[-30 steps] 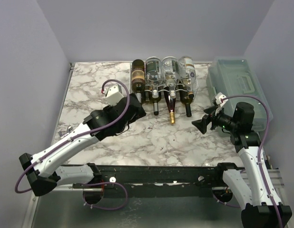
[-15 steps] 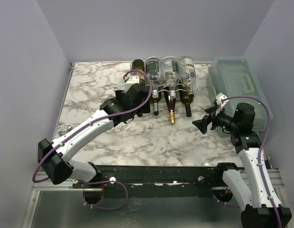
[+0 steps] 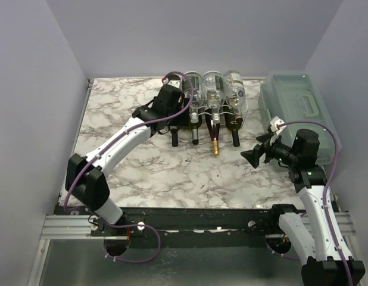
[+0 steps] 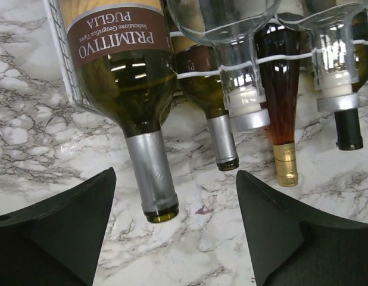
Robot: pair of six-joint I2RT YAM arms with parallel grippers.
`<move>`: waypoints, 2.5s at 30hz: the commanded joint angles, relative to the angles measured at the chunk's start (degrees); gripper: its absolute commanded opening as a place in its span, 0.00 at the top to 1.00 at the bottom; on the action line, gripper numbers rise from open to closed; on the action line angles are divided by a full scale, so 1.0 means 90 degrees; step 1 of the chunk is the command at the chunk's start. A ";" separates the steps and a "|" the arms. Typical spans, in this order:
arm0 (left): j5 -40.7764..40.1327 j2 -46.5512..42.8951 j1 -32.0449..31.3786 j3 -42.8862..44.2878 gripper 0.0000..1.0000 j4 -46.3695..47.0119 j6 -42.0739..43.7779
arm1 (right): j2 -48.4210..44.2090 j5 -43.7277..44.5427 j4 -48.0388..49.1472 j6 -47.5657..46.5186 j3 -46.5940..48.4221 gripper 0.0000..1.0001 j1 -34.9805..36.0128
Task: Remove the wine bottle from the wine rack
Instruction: Pick up the wine bottle from the wine rack.
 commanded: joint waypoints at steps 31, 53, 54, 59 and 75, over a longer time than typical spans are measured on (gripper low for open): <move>0.0226 0.1244 0.0481 -0.0107 0.41 0.0779 -0.0179 | -0.0063 0.0190 0.0123 -0.0130 -0.0100 0.00 -0.0031; 0.0338 0.1399 0.0491 -0.0295 0.47 0.0970 -0.0258 | -0.0048 0.0219 0.0123 -0.0138 -0.0106 0.00 -0.0031; 0.0343 0.1399 0.0491 -0.0302 0.47 0.0974 -0.0260 | -0.0048 0.0220 0.0124 -0.0137 -0.0104 0.00 -0.0031; 0.0362 0.1406 0.0486 -0.0318 0.49 0.0997 -0.0268 | -0.0046 0.0220 0.0123 -0.0137 -0.0105 0.00 -0.0031; 0.0159 0.1037 0.0490 -0.0365 0.98 0.0977 -0.0286 | -0.0053 0.0249 0.0114 -0.0158 -0.0093 0.00 -0.0031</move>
